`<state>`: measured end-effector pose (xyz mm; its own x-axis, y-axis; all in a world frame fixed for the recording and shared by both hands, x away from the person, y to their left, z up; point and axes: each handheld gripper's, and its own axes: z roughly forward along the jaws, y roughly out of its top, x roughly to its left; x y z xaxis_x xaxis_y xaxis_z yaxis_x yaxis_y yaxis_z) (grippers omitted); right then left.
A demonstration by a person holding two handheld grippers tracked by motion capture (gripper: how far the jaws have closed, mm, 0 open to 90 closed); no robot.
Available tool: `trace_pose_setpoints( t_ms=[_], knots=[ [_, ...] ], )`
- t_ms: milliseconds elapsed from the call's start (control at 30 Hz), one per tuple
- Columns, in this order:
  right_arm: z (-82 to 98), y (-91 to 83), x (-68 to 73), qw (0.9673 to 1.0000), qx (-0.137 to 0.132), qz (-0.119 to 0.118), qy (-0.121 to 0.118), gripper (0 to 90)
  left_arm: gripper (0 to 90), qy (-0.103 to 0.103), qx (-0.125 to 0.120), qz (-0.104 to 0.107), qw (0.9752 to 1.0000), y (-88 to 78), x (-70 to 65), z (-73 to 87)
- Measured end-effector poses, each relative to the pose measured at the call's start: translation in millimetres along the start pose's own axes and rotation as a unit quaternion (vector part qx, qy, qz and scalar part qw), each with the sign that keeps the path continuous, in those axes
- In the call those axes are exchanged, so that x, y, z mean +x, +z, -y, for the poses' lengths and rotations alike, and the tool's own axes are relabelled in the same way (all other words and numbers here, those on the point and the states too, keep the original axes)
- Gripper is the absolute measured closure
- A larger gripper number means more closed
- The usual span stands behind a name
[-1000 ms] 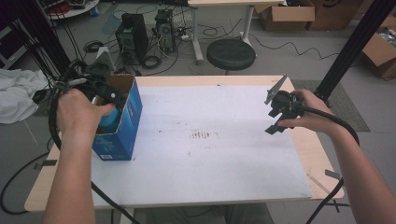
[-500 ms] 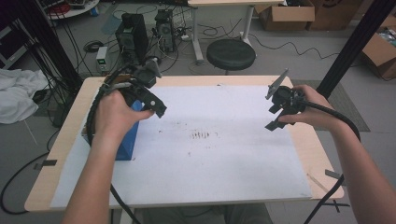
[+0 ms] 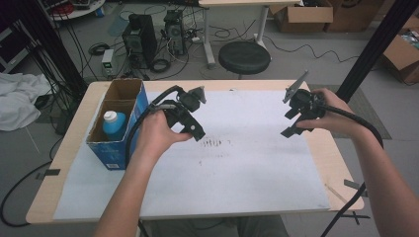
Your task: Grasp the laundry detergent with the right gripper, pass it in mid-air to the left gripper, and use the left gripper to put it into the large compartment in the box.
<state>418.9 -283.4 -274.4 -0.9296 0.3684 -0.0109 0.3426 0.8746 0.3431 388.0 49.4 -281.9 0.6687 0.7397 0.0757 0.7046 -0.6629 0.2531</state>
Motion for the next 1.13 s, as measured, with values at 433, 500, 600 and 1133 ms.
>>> trace_pose_setpoints(
  t_ms=[433,500,600,1133],
  knots=[
    [5.0,-3.5,-2.2,1.0,0.002,0.002,0.006,23.5,0.1,0.02,0.003,0.008,0.9998,16.9,-15.2,-9.6],
    [5.5,-3.1,-2.4,1.0,0.002,0.002,0.006,23.5,0.1,0.02,0.004,0.008,0.9998,17.0,-14.9,-9.0],
    [5.8,-1.8,-2.3,1.0,0.001,-0.001,0.005,23.6,0.1,0.02,0.007,0.007,0.9998,17.8,-14.6,-7.9],
    [4.7,0.6,0.8,1.0,0.003,-0.002,0.002,23.4,0.1,0.014,0.016,0.006,0.9998,19.7,-12.0,-3.7]
  ],
)
